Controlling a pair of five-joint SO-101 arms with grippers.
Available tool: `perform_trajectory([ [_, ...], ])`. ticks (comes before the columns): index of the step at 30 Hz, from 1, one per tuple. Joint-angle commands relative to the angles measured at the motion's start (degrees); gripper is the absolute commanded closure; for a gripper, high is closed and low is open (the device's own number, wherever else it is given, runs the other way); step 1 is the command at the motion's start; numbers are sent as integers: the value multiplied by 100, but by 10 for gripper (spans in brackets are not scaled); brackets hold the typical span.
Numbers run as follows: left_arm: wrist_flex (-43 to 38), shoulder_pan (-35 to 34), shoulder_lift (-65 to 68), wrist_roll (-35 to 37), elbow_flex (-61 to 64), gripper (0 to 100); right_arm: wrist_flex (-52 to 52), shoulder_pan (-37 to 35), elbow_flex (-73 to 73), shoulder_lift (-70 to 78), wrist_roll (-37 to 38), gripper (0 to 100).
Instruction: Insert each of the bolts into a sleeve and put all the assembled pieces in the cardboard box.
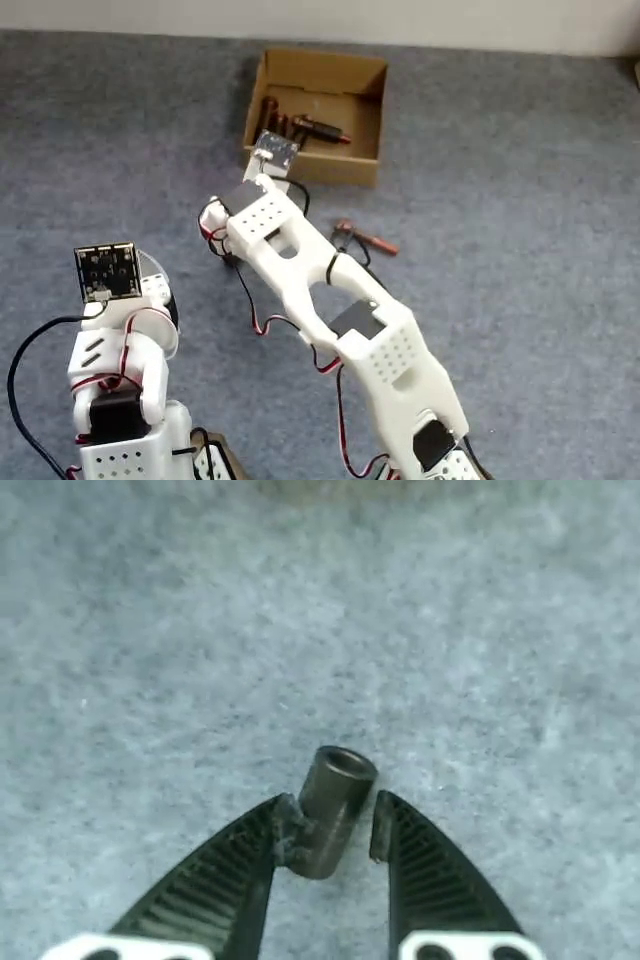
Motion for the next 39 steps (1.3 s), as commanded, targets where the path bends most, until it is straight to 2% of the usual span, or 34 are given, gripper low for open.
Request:
perform_trajectory([
  [1,-114,-22,-31,-35,-233,993,-66,-136,-119,-251,-62,871],
  [8,-114,-22,-31,-35,-224,993,-154,-180,-163,251,-53,871],
  [13,-114,-22,-31,-35,-224,993,286,-163,-602,251,-53,872],
  [18,-114,-22,-31,-35,-224,993,259,-101,-716,470,-53,873],
  [23,-114,-22,-31,-35,-224,993,303,22,-734,866,0,998],
  [30,-123,101,-31,-35,-215,993,690,-31,-743,541,659,994],
  [35,-123,171,-31,-35,-207,993,1640,-22,-743,-734,1749,994],
  [39,-132,171,-31,-35,-145,993,2167,22,-699,-1833,2233,994],
])
